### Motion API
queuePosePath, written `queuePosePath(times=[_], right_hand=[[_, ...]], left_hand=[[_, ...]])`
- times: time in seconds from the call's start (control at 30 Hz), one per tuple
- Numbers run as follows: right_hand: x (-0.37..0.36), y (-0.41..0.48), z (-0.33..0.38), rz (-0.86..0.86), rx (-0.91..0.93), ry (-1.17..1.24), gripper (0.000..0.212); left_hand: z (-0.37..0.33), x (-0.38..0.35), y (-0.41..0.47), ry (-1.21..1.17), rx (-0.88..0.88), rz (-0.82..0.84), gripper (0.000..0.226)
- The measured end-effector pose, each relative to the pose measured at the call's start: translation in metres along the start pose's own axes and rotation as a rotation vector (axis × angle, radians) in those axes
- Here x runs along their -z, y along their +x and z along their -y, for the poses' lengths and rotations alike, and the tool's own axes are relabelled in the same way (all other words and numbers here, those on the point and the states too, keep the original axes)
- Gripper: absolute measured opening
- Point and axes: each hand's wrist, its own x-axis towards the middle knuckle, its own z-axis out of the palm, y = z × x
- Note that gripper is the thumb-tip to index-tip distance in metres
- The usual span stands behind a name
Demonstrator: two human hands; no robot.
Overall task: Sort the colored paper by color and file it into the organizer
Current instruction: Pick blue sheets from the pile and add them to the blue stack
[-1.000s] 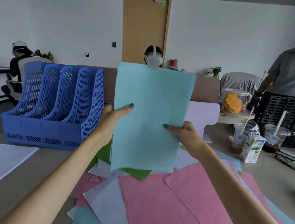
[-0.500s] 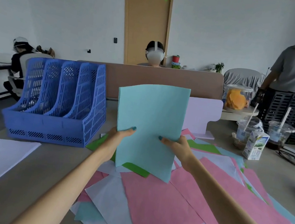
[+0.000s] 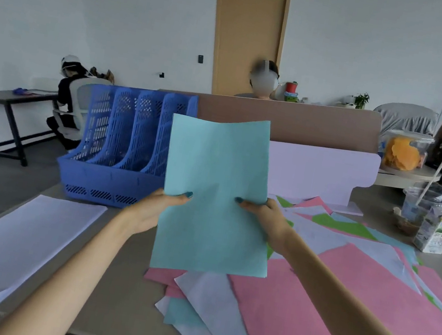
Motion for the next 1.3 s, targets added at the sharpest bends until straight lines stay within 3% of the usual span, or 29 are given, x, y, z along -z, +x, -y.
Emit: queuePosePath(times=[0.27, 0.53, 0.63, 0.83, 1.0, 1.2, 1.3], right_hand=[[-0.126, 0.000, -0.043, 0.145, -0.071, 0.034, 0.010], [-0.231, 0.000, -0.082, 0.133, -0.158, -0.007, 0.016], [-0.264, 0.003, -0.096, 0.096, -0.160, -0.124, 0.011], [-0.314, 0.004, -0.112, 0.019, -0.152, -0.354, 0.017], [-0.334, 0.002, -0.119, -0.001, -0.099, -0.504, 0.005], [-0.348, 0.002, -0.124, 0.007, -0.062, -0.705, 0.017], [-0.348, -0.002, -0.126, 0.017, -0.089, -0.868, 0.042]], left_hand=[[0.022, 0.108, -0.065, 0.009, 0.050, -0.119, 0.036], [0.048, 0.202, -0.116, 0.128, 0.111, -0.404, 0.022], [0.061, 0.229, -0.126, 0.340, 0.069, -0.568, 0.014], [0.080, 0.273, -0.133, 0.824, 0.030, -0.652, 0.031], [0.094, 0.291, -0.134, 1.195, 0.110, -0.734, 0.017], [0.104, 0.300, -0.134, 1.430, 0.112, -0.762, 0.022], [0.113, 0.303, -0.132, 1.497, 0.085, -0.753, 0.024]])
